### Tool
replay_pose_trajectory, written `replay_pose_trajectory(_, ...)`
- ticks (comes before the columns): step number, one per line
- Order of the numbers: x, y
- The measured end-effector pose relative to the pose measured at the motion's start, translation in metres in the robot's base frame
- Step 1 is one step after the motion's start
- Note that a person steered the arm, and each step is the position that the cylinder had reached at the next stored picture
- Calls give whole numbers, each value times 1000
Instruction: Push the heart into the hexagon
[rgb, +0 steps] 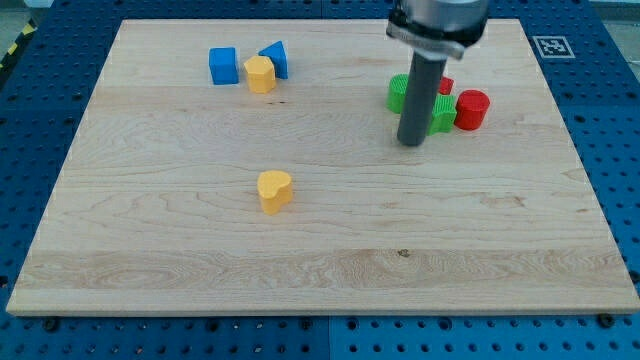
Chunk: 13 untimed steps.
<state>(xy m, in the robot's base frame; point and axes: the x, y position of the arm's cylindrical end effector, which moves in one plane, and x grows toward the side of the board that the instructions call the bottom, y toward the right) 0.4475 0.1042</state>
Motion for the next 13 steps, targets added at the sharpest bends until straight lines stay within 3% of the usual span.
replay_pose_trajectory(1, 71, 4)
replay_pose_trajectory(2, 109, -48)
replay_pose_trajectory(3, 109, -139)
replay_pose_trajectory(7, 37, -182)
replay_pose_trajectory(13, -36, -164)
